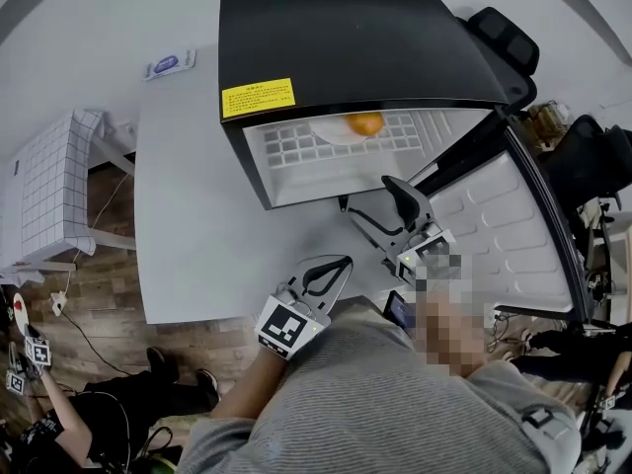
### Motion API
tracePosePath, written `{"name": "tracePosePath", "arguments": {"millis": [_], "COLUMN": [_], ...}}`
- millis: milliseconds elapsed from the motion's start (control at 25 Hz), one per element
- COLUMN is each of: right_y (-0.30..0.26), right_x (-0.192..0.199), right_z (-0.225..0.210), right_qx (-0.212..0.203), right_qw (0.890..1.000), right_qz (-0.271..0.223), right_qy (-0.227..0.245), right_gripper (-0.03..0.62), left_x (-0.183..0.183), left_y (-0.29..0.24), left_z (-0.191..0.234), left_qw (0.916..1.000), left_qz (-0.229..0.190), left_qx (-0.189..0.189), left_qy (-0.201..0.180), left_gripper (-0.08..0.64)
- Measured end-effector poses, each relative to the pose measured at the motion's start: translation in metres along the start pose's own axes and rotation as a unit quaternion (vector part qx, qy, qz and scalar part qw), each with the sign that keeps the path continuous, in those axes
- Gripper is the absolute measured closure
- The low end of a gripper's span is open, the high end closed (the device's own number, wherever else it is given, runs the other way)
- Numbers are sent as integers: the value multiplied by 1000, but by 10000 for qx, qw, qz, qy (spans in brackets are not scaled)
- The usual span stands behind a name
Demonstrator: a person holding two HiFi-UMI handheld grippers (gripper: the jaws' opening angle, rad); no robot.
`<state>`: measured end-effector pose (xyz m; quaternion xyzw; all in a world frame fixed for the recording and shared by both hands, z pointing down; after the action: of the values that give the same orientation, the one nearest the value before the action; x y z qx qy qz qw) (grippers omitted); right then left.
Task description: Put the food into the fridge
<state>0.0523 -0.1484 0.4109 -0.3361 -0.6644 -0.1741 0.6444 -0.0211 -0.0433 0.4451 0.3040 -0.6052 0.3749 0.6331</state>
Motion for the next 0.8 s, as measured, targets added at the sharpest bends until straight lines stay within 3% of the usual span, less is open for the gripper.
{"name": "tracePosePath", "arguments": {"millis": [80,120,200,320,800], "right_y": [4,7,13,18,25], "right_x": [-2,-2,-1,0,4], "right_z": [2,3,2,4,19], "right_qx": [23,49,130,125,-104], "right_qw": [10000,9999,9997,9996,9994], "right_qz": [-18,-46,-126,-127,-88], "right_qy": [81,113,146,215,324], "right_gripper": [243,277,450,569,580], "left_x": [0,1,1,1,-2], "left_y": [0,0,0,-1,0], "left_z": [0,0,1,0,1], "left_qw": [10000,10000,10000,10000,9999], "left_qz": [3,5,12,13,-60], "left_qx": [5,8,17,30,39], "left_qy": [-6,-7,-5,-1,-99], "left_gripper": [549,549,549,549,549]}}
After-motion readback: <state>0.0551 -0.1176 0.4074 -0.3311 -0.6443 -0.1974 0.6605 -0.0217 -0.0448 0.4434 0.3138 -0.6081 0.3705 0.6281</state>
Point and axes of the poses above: the fingertips, and each gripper's own axes: y backward along the fingers, z to its left, x out of its underside, the point moved 3 cm from there along y, backward along the fingers, and after that the axes turned 7 degrees about -y, right-handed, at the moved point
